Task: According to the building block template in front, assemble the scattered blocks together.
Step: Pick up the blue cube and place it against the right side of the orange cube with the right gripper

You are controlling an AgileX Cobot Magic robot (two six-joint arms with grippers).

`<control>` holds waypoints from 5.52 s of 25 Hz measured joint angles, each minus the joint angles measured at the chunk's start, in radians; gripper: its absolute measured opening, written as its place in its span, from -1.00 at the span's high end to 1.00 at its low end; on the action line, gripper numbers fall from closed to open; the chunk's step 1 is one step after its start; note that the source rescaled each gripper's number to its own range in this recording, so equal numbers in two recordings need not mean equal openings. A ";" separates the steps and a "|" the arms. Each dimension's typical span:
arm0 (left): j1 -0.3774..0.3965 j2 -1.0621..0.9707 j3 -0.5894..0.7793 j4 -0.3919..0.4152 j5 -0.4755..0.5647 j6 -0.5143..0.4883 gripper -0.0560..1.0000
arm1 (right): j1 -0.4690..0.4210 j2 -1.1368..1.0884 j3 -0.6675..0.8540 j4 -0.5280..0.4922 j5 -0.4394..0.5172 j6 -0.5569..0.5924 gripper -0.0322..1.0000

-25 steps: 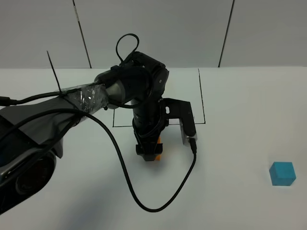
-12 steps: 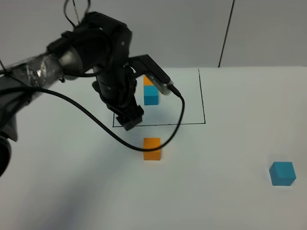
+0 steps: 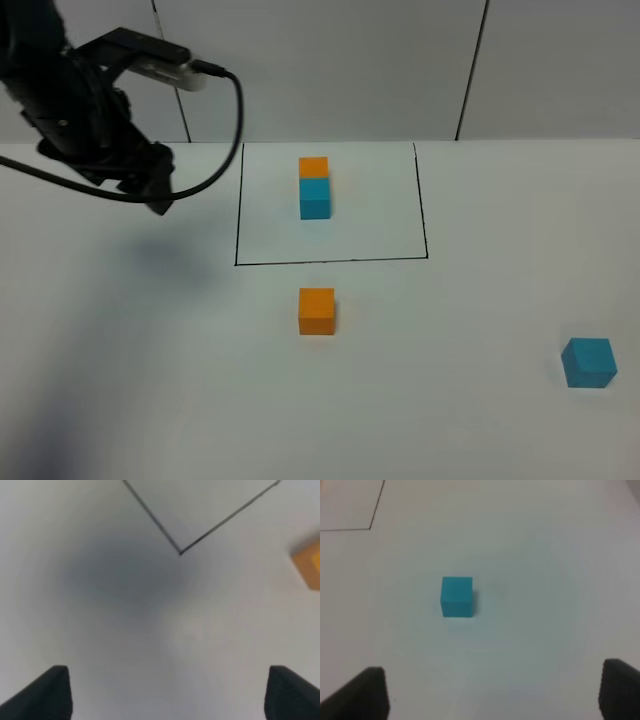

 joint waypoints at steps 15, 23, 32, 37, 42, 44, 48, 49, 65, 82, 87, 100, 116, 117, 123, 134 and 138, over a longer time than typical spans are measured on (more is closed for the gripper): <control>0.194 -0.767 0.725 0.003 -0.297 -0.142 -0.75 | 0.000 0.000 0.000 0.000 0.000 0.000 -0.46; 0.194 -1.200 0.934 -0.025 -0.260 -0.169 -0.72 | 0.000 0.000 0.000 0.000 0.000 0.000 -0.46; 0.194 -1.548 1.108 -0.046 -0.162 -0.169 -0.71 | 0.000 0.000 0.000 0.000 0.000 0.000 -0.46; 0.194 -1.678 1.149 -0.034 -0.097 -0.170 -0.69 | 0.000 0.000 0.000 0.000 0.000 0.000 -0.46; 0.194 -1.796 1.192 -0.033 -0.069 -0.170 -0.70 | 0.000 0.000 0.000 0.000 0.000 0.000 -0.46; 0.194 -1.848 1.203 -0.033 -0.058 -0.170 -0.70 | 0.000 0.000 0.000 0.000 0.000 0.000 -0.46; 0.194 -1.913 1.207 -0.033 -0.047 -0.170 -0.69 | 0.000 0.000 0.000 0.000 0.000 0.000 -0.46; 0.194 -1.914 1.207 -0.033 -0.046 -0.171 -0.69 | 0.000 0.000 0.000 0.000 0.000 0.000 -0.46; 0.194 -1.914 1.238 -0.033 -0.109 -0.225 -0.69 | 0.000 0.000 0.000 0.000 0.000 0.000 -0.46; 0.194 -1.914 1.238 -0.005 -0.113 -0.278 -0.69 | 0.000 0.000 0.000 0.000 0.000 0.000 -0.46; 0.194 -1.914 1.238 -0.005 -0.114 -0.278 -0.69 | 0.000 0.000 0.000 0.000 0.000 0.000 -0.46; 0.194 -1.914 1.238 -0.005 -0.115 -0.280 -0.68 | 0.000 0.000 0.000 0.000 0.000 0.000 -0.46; 0.194 -1.914 1.238 -0.005 -0.115 -0.280 -0.68 | 0.000 0.000 0.000 0.000 0.000 0.000 -0.46; 0.194 -1.914 1.238 -0.005 -0.115 -0.280 -0.68 | 0.000 0.000 0.000 0.000 0.000 0.000 -0.46; 0.194 -1.914 1.238 -0.005 -0.115 -0.281 -0.68 | 0.000 0.029 -0.015 0.026 0.014 0.047 -0.51; 0.194 -1.914 1.238 -0.005 -0.118 -0.281 -0.68 | 0.000 0.724 -0.066 0.249 -0.179 -0.089 -0.98; 0.194 -1.914 1.238 -0.004 -0.118 -0.281 -0.68 | 0.000 1.050 -0.112 0.310 -0.339 -0.168 -0.98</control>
